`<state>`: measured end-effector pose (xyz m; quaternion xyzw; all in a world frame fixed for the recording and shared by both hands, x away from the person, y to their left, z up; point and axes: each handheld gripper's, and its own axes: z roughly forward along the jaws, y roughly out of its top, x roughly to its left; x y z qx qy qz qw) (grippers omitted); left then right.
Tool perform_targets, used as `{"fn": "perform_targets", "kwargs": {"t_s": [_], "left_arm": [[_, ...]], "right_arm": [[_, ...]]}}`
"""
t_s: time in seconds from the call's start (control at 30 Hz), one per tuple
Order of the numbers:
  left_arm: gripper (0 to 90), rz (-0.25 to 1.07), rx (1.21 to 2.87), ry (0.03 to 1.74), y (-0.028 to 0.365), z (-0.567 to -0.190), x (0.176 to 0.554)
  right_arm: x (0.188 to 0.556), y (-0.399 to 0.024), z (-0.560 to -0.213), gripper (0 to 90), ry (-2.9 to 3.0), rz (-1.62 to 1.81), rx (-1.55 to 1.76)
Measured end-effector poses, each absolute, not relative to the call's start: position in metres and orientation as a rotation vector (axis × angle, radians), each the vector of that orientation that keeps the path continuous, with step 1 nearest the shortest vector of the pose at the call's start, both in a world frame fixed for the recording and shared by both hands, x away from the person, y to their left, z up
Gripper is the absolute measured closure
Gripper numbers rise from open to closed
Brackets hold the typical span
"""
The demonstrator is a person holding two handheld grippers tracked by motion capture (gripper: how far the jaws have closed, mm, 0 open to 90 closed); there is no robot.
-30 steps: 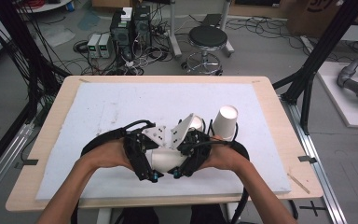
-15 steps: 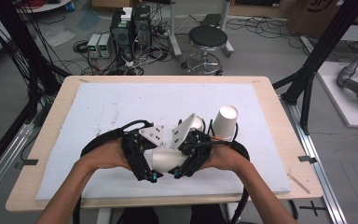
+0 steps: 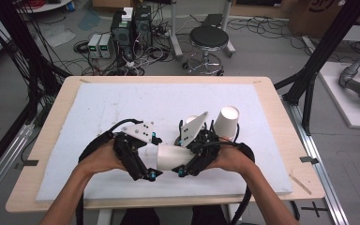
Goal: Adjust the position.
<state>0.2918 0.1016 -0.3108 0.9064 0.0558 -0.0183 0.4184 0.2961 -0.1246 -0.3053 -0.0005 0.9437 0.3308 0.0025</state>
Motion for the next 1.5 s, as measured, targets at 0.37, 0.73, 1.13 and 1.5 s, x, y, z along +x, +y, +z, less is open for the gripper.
{"fn": "perform_targets", "kwargs": {"t_s": [0.37,0.73,1.13,1.5], "left_arm": [[1.7,-0.050,2.209,0.182,0.116,-0.317,0.291],[1.7,-0.048,2.145,0.182,0.120,-0.321,0.289],[1.7,-0.075,1.999,0.206,0.124,-0.339,0.286],[1.7,-0.098,1.848,0.211,0.118,-0.354,0.281]], "right_arm": [[0.295,-0.135,-0.306,34.8,2.942,1.093,0.025],[0.295,-0.142,-0.308,34.8,2.912,1.152,0.038],[0.292,-0.152,-0.316,34.7,2.869,1.268,0.086],[0.290,-0.160,-0.327,34.6,2.832,1.384,0.132]]}}
